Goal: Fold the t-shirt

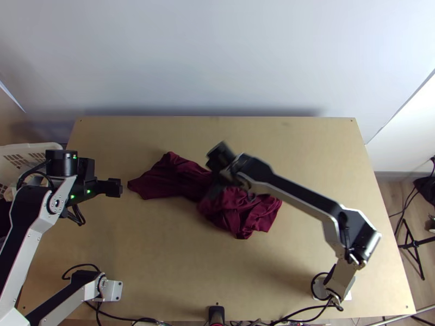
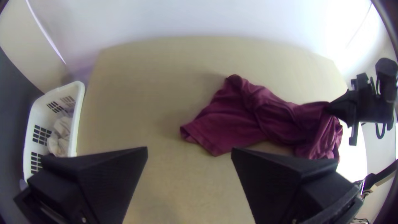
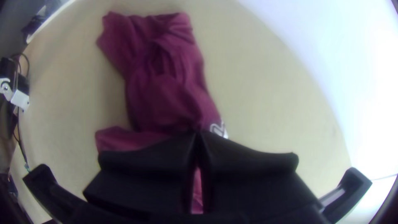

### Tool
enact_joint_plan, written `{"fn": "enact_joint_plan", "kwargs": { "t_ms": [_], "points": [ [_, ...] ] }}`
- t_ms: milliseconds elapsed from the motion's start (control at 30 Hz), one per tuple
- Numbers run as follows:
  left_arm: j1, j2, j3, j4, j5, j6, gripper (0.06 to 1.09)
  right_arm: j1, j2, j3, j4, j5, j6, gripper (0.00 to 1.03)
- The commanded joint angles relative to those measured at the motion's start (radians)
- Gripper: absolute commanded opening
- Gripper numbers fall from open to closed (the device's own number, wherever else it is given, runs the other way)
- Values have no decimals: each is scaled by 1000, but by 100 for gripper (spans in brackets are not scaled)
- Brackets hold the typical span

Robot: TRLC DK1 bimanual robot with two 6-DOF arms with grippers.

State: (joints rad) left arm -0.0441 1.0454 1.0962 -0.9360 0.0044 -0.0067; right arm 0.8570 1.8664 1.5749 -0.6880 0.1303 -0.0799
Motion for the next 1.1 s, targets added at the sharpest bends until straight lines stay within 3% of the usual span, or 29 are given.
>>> {"fn": "enact_joint_plan", "kwargs": {
  "t_ms": [0,333,600,1067],
  "points": [
    [-39,18,4,0,-1,5,104,-101,-81,43,-39,0,-11,3],
    [-125,113,21,16,-1,8,104,-125,-185,43,-108,2,-18,3],
    [-201,127,21,11,-1,10,104,-271,-217,50,-111,2,-32,3],
    [-562,206,-15,85,-3,113,104,-435,-138,247,-96,28,-75,3]
  ]
}}
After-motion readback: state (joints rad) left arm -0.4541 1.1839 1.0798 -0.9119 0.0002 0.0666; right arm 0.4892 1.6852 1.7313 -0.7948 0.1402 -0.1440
